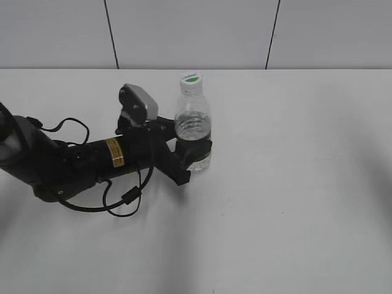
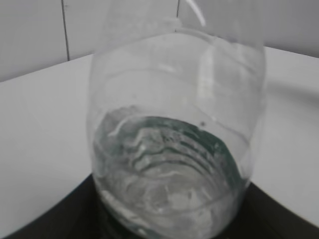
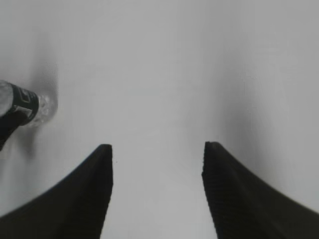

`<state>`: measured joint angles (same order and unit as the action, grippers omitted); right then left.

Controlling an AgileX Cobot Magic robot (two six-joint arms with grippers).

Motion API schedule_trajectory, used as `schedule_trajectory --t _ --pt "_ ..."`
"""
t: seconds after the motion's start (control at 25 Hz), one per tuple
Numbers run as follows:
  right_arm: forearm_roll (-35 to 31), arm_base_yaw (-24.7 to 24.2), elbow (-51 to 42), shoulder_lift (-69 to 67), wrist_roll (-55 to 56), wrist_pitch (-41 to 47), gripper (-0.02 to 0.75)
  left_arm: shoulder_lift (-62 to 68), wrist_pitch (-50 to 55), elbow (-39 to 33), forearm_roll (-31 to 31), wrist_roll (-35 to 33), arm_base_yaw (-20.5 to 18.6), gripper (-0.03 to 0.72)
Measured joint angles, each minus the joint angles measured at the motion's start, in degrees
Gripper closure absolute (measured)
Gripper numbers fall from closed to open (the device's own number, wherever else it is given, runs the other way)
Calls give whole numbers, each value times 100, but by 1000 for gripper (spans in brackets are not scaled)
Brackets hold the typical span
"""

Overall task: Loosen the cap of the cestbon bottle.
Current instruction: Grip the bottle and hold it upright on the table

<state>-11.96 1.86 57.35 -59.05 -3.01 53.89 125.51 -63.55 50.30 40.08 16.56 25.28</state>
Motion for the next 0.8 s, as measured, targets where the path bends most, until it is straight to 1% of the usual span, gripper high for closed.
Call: schedule_trajectory --t 0.16,0.36,0.48,0.6,0.8 --pt "-155 0 486 -496 108 336 295 112 263 279 246 60 306 284" --pt "-380 65 920 -1100 183 610 297 447 150 434 305 60 433 284" --pt "-384 412 1137 -1531 301 647 297 521 -30 446 278 60 433 286" --pt "-320 972 1412 -1992 553 667 297 547 -86 452 261 65 433 286" --pt "-294 1778 2246 -2882 802 788 304 557 -115 452 261 65 433 286"
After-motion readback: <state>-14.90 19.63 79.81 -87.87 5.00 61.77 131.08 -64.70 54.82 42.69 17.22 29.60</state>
